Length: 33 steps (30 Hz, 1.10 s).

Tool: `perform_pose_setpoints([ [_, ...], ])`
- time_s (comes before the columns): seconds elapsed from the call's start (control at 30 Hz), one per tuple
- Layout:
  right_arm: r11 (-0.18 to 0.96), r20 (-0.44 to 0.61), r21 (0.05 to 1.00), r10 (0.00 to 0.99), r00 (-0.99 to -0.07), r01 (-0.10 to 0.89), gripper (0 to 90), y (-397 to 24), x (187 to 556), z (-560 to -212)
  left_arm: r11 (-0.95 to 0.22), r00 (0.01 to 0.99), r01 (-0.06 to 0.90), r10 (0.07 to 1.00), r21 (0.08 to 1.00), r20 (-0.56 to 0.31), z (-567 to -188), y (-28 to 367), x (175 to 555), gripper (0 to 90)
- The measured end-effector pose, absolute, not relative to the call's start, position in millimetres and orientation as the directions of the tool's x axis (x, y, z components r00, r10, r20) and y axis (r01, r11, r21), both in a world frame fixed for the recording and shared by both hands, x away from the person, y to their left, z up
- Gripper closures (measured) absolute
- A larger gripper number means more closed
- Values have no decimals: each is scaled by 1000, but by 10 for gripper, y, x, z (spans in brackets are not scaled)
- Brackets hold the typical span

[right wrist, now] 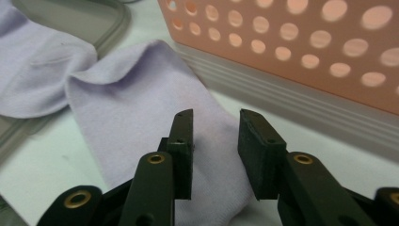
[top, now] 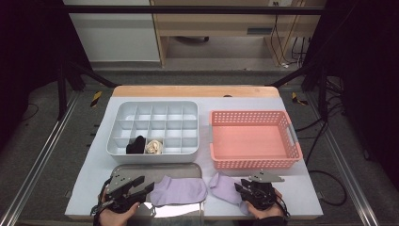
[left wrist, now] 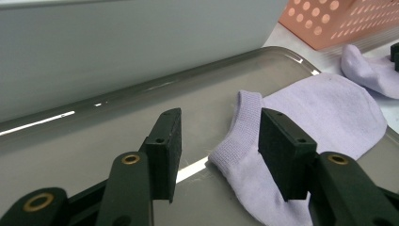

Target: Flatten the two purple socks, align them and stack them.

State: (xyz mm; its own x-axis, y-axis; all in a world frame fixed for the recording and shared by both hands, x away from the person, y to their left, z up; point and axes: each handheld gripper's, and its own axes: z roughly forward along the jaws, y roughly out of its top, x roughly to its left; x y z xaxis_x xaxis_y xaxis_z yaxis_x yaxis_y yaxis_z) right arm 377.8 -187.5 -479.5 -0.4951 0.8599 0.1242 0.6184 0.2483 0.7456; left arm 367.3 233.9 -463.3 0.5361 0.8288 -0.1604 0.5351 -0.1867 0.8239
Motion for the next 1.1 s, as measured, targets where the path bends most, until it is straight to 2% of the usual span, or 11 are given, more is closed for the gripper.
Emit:
perform_pose_setpoints([
  [0.1, 252, 118, 748, 860, -497, 614, 730, -1876, 3788, -4803, -185, 535, 536, 829, 824, -162, -4637, 2336, 3678, 496],
  [0.2, 274, 103, 739, 857, -505, 615, 859, -1873, 3795, -4795, -192, 535, 539, 830, 820, -158, -4644, 2328, 3690, 500],
  [0.27, 282, 100, 732, 856, -508, 620, 899, -1873, 3805, -4784, -194, 536, 540, 830, 819, -157, -4647, 2323, 3695, 501],
  [0.57, 256, 84, 769, 868, -489, 585, 900, -1986, 3875, -4688, -193, 533, 543, 831, 818, -158, -4655, 2323, 3707, 503],
  [0.8, 203, 109, 780, 888, -447, 592, 736, -2052, 3809, -4690, -190, 534, 543, 830, 818, -162, -4655, 2336, 3699, 502],
  [0.9, 199, 114, 760, 896, -429, 619, 711, -2081, 3818, -4745, -186, 532, 547, 830, 817, -167, -4658, 2340, 3703, 502],
  [0.97, 196, 130, 741, 896, -424, 642, 730, -2075, 3836, -4782, -187, 532, 547, 830, 816, -167, -4659, 2338, 3702, 502],
  [1.1, 209, 142, 722, 888, -437, 660, 870, -2056, 3856, -4782, -186, 531, 548, 831, 815, -168, -4663, 2335, 3705, 502],
])
